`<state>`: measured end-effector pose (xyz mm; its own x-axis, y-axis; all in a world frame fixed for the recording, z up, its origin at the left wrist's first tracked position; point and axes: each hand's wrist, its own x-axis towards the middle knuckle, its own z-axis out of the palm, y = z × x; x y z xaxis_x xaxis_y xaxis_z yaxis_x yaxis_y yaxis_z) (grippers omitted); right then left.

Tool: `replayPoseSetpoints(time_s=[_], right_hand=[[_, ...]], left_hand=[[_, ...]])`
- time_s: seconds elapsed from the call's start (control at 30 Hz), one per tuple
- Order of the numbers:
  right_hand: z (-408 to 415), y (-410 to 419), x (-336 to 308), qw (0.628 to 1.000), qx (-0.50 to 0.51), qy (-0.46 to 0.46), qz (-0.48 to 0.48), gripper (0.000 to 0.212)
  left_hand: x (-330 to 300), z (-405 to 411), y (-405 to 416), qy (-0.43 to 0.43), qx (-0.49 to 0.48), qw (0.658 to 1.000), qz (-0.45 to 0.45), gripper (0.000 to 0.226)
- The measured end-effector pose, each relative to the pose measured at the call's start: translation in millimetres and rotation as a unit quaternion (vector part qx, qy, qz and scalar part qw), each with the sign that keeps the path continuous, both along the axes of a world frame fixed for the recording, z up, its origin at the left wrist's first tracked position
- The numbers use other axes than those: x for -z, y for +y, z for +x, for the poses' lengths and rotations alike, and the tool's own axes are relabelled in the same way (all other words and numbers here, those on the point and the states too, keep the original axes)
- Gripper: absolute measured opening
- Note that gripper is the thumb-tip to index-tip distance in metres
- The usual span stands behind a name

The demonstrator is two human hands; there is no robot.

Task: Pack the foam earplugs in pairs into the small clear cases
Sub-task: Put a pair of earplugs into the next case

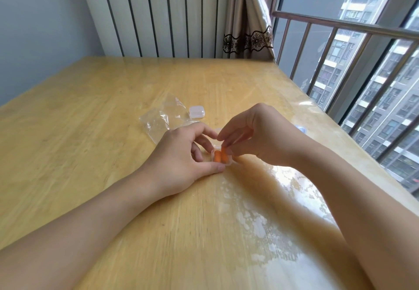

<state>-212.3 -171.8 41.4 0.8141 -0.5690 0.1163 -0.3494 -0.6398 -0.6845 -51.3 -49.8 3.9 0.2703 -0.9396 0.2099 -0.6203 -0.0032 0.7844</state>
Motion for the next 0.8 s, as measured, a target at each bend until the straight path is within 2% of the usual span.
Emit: replayPoseSetpoints(time_s=[0.23, 0.4, 0.57, 0.63, 0.7, 0.77, 0.8], right_hand=[[-2.2, -4.4, -0.7, 0.994, -0.002, -0.031, 0.102, 0.019], [2.4, 2.9, 2.1, 1.0, 0.013, 0.0, -0.007, 0.025], [-7.4, -3.1, -7.5, 0.999, 0.031, 0.005, -0.006, 0.021], [-10.0, -4.9, -11.0, 0.999, 0.04, -0.02, 0.026, 0.019], [-8.2, -4.4, -9.0, 0.998, 0.041, -0.019, 0.053, 0.026], [-3.3, -2.6, -1.8, 0.999, 0.033, 0.001, 0.032, 0.031], [-0.2, -1.3, 2.3, 0.999, 0.031, 0.001, 0.015, 0.027]], left_hand=[[1.1, 0.5, -0.6, 0.001, -0.001, 1.0, 0.006, 0.065], [1.5, -0.1, -0.4, 0.001, -0.004, 1.0, 0.01, 0.067], [1.0, -0.2, 0.5, -0.006, -0.006, 1.0, 0.015, 0.072], [1.2, -0.3, 0.2, -0.008, -0.006, 1.0, 0.012, 0.073], [1.5, -0.3, -0.3, -0.006, -0.005, 1.0, 0.009, 0.073], [2.1, 0.1, -0.7, 0.001, -0.004, 1.0, 0.004, 0.074], [2.6, 0.4, -0.8, 0.007, -0.002, 1.0, 0.001, 0.074]])
